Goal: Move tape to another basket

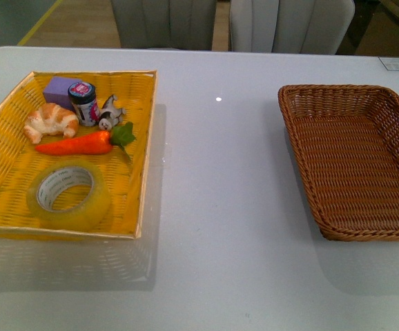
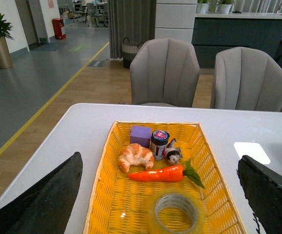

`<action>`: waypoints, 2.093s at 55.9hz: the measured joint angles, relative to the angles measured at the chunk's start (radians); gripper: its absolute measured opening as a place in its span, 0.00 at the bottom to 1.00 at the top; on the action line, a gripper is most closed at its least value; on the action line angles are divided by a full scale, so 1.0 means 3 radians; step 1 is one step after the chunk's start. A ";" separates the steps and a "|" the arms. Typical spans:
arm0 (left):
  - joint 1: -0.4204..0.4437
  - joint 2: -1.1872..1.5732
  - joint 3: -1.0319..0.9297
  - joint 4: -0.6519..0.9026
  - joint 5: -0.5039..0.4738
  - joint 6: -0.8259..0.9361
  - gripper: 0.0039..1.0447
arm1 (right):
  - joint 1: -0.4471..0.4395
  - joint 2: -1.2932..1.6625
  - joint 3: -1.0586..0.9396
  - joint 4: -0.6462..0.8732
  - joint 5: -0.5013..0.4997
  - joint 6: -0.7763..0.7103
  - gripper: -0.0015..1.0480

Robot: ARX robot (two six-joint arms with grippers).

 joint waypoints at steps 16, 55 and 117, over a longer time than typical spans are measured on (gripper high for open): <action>0.0181 0.0483 0.0329 -0.0736 0.0443 -0.0104 0.92 | 0.0000 0.0000 0.0000 0.0000 0.0003 0.0000 0.91; -0.0038 0.6235 0.2134 0.1792 0.0085 -0.0158 0.92 | 0.0000 -0.0001 0.0000 0.0000 -0.0001 0.0000 0.91; -0.0083 0.7646 0.2851 0.1876 0.0064 0.0065 0.45 | 0.0000 -0.0001 0.0000 0.0000 -0.0001 0.0000 0.91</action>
